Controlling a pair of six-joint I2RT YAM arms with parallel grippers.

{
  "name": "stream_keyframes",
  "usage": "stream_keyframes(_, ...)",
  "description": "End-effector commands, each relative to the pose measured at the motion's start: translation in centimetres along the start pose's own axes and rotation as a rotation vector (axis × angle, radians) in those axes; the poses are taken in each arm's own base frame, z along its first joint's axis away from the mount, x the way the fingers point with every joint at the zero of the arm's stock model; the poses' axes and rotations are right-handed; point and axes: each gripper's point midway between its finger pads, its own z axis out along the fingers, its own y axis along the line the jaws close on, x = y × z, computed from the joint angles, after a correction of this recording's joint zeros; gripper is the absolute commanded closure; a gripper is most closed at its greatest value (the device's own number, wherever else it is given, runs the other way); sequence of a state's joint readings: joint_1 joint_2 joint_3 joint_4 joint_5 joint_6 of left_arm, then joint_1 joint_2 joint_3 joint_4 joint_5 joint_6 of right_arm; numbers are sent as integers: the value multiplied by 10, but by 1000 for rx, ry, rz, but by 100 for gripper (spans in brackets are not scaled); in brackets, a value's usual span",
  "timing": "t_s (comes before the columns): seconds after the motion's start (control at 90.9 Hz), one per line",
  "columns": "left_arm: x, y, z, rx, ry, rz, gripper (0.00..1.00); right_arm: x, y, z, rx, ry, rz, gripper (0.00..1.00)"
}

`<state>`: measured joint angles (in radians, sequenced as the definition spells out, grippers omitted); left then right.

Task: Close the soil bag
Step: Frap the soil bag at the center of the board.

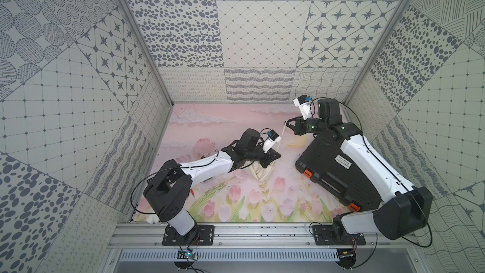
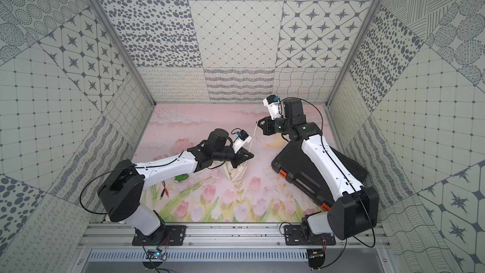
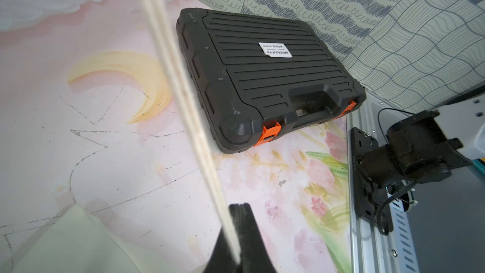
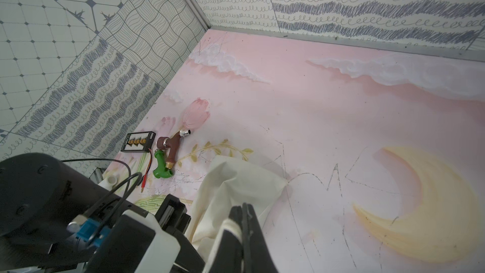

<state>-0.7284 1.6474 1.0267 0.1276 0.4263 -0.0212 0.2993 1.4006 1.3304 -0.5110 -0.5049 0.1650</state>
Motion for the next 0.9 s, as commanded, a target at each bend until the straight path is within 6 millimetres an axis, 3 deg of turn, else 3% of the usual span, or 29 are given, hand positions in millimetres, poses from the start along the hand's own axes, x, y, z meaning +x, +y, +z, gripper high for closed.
stream_keyframes(0.0, 175, -29, -29, -17, 666, -328, 93, -186, 25, -115, 89, -713, -249, 100)
stream_keyframes(0.253, 192, -37, -30, -5, 752, -368, 90, -203, 1, -138, 145, -758, -226, 100)
stream_keyframes(0.517, 202, -51, -35, 8, 868, -385, 87, -220, -24, -147, 191, -786, -208, 100)
stream_keyframes(0.682, 213, -63, -42, 7, 966, -422, 88, -232, -34, -146, 207, -803, -207, 100)
stream_keyframes(0.891, 221, -63, -52, -35, 1028, -455, 89, -235, -38, -140, 201, -798, -214, 100)
